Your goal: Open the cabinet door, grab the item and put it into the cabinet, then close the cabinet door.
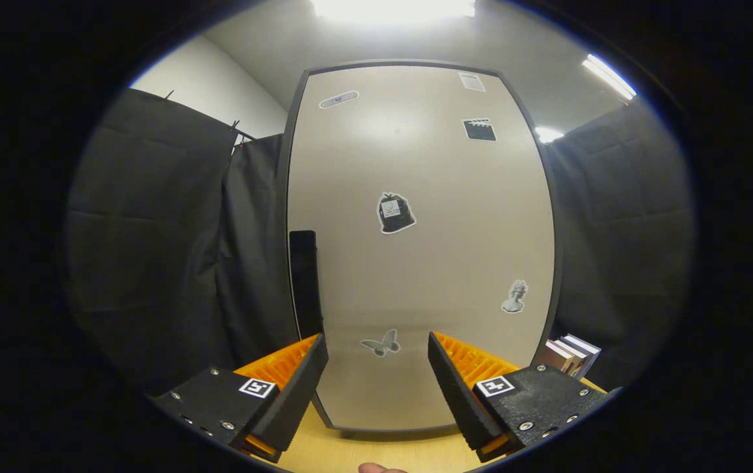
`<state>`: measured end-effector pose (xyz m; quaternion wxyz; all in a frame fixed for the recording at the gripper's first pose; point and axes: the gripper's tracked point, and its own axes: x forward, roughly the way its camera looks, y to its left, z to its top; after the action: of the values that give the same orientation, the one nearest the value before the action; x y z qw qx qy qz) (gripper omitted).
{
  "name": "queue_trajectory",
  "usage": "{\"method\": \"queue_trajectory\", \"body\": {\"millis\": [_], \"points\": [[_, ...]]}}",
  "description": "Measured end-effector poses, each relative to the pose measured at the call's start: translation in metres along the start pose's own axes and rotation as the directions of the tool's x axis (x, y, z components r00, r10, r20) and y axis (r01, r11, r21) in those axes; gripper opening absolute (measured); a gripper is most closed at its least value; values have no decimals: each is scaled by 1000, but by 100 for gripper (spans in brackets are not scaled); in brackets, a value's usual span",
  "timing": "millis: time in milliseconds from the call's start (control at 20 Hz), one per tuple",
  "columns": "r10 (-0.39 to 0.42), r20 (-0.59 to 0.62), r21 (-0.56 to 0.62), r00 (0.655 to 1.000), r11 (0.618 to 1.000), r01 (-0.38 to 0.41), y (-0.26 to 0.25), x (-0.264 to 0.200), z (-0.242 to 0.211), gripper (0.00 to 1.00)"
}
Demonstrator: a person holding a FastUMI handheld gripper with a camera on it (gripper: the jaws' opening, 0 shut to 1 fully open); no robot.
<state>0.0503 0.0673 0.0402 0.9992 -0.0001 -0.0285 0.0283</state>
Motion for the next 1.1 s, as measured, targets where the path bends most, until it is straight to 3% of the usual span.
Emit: {"method": "queue_trajectory", "body": {"millis": [350,600,700,1000,1100], "points": [[39,-14,33,999,999,-38,42,38,3,94],[43,-19,-15,999,999,-43,62,62,1,93],[44,-46,5,998,999,-44,64,72,-5,83],[51,-92,-30,994,998,-54,69,78,-13,36],[66,-109,-32,992,997,-69,70,76,-15,33]]}}
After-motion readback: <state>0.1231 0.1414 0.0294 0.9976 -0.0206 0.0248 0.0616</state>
